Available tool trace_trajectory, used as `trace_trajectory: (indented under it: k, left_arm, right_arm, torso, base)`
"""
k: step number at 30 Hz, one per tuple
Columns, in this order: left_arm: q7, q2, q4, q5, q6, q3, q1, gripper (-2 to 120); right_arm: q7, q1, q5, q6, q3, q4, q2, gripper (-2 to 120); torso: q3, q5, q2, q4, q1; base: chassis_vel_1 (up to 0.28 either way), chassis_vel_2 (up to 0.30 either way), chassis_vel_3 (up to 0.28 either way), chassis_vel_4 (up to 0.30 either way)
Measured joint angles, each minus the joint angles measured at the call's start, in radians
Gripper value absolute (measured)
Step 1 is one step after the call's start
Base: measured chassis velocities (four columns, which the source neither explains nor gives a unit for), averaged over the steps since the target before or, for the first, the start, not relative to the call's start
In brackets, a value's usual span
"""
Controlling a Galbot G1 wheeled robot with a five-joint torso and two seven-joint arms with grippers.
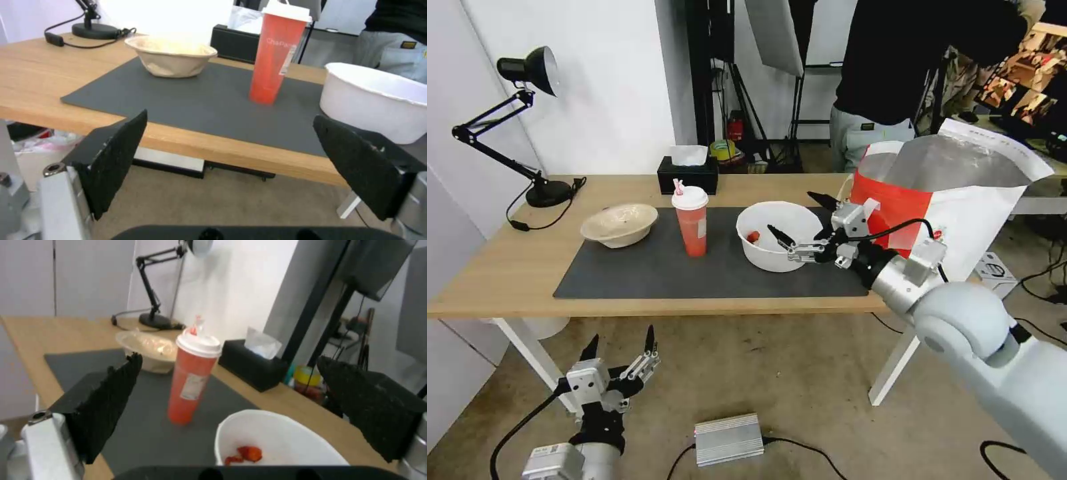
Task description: Pick up the trash from the table and place it into the takeout bag.
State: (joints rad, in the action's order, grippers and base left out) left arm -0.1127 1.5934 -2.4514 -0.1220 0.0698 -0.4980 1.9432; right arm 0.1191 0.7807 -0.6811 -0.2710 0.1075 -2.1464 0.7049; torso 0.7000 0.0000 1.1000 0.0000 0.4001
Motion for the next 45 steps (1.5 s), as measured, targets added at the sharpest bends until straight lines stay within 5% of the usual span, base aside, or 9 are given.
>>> trace_trajectory:
  k: [19,45]
  left_arm:
    - [-0.003,0.0,0.016,-0.002,-0.008,0.006,-0.012,100]
    - [-0.008,0.002,0.02,-0.007,-0.037,0.009,-0.008,100]
  right_arm:
    - [0.336,-0.395,0.002,-0.118,-0.219,0.235,-0.043,100]
    - [0.629,-0.578,0.065,-0.021,-0.342,0.386,-0.042,100]
  torso:
    - [0.0,0.0,0.0,0.0001,0.0]
    - [0.0,0.0,0.0,0.0,0.0]
  base:
    - [0.0,0.0,0.0,0.0]
    - [0.0,0.0,0.0,0.0]
